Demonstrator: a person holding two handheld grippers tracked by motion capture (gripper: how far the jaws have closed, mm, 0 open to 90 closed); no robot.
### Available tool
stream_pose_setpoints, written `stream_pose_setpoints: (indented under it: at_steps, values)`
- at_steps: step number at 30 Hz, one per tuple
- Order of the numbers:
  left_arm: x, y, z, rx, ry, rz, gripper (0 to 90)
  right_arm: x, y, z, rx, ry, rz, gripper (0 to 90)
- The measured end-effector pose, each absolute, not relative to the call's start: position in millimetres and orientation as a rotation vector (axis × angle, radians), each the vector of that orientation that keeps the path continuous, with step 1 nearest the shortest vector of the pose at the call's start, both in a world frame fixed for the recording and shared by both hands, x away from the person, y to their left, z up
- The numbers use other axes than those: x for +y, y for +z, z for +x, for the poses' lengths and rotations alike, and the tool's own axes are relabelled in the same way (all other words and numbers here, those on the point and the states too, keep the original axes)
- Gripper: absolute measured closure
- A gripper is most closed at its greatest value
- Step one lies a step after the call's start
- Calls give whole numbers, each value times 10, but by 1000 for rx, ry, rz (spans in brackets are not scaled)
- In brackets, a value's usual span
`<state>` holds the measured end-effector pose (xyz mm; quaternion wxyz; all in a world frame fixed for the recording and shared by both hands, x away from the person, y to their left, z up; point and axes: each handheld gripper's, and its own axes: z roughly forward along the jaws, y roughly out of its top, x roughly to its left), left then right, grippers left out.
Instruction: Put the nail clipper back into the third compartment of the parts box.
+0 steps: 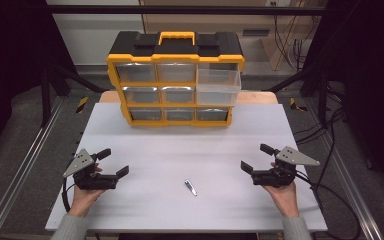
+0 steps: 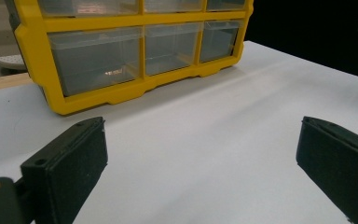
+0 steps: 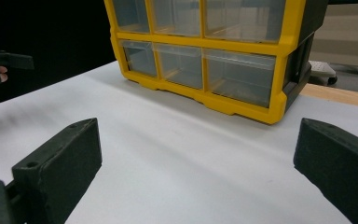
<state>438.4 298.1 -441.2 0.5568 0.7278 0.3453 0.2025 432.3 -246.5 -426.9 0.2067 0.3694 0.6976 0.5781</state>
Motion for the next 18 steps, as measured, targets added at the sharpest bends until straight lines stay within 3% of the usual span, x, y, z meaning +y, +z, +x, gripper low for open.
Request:
stream_pose_setpoints:
  at_steps: [18]
  values:
    - [2974,-4428,4388,822,482,1723,18,-2074,-4238,4362,2056,1563,1020,14]
